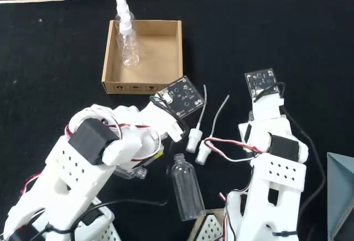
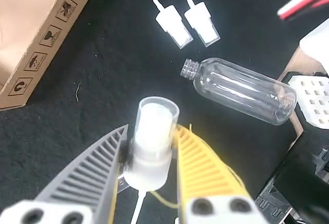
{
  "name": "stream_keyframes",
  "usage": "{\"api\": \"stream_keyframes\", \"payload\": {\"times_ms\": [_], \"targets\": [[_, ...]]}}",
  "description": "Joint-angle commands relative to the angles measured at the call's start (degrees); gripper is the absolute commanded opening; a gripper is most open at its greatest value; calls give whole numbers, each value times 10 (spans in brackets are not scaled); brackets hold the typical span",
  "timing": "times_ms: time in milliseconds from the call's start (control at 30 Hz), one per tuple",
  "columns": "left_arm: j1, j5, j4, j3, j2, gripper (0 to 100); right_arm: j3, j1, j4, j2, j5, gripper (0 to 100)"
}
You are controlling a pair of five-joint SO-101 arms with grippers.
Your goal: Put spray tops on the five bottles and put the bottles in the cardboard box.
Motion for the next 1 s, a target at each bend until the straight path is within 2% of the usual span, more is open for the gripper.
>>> {"api": "stream_keyframes", "payload": {"times_ms": [0,367,533,800,967], "targets": [[-1,4,-16,-35,-18,29,-53,12,20,-21,-4,11],[-87,69,-46,-72,-18,29,-138,10,92,-21,-4,11],[-95,99,-51,-86,-18,29,-165,10,105,-21,-4,11],[-110,101,-65,-81,-19,29,-192,9,109,-22,-4,11],[-109,101,-65,-77,-40,29,-193,0,109,-84,-4,11]]}}
